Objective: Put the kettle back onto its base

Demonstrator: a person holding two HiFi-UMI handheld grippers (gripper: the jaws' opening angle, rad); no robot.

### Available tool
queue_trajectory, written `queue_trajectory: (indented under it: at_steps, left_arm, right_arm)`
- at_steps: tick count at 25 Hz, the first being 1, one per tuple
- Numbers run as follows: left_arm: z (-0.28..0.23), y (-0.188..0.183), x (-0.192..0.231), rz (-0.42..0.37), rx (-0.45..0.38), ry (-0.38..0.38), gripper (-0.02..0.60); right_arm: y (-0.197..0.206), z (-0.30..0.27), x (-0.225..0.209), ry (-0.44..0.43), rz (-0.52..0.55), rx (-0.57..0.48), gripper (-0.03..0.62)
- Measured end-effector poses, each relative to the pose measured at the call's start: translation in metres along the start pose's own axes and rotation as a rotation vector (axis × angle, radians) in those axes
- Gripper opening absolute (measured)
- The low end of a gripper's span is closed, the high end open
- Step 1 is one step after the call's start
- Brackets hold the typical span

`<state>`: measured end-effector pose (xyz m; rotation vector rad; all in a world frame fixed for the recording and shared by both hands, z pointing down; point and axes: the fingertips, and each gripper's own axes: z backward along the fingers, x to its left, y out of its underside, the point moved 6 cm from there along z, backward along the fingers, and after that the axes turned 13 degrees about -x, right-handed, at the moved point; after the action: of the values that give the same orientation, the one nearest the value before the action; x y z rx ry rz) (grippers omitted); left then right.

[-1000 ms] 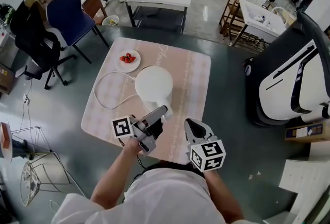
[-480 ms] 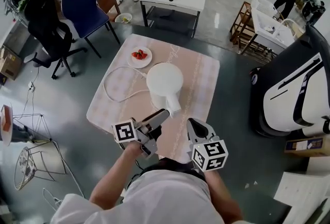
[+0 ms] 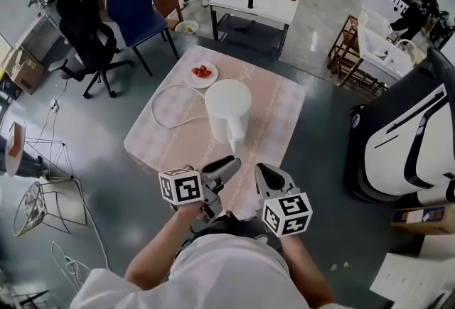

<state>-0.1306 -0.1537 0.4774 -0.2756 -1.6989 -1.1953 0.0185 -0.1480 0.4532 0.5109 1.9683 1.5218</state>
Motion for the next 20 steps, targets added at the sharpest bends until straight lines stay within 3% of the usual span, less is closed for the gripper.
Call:
queue_trajectory:
  at_steps: [6, 13, 20]
  left_arm:
    - [0.004, 0.026, -0.024, -0.113, -0.030, -0.057, 0.074]
    - [0.006, 0.058, -0.062, -0.282, 0.002, -0.114, 0.020]
    - [0.014, 0.080, -0.086, -0.454, -0.018, -0.208, 0.006]
  right_arm:
    - [0.000, 0.027, -0.003, -0.029, 0.008, -0.008, 0.006]
    - [-0.002, 0.054, 0.002, -0.079, 0.012, -0.024, 0.005]
    - [0.000, 0.086, 0.006, -0.137, 0.073, -0.033, 0.005]
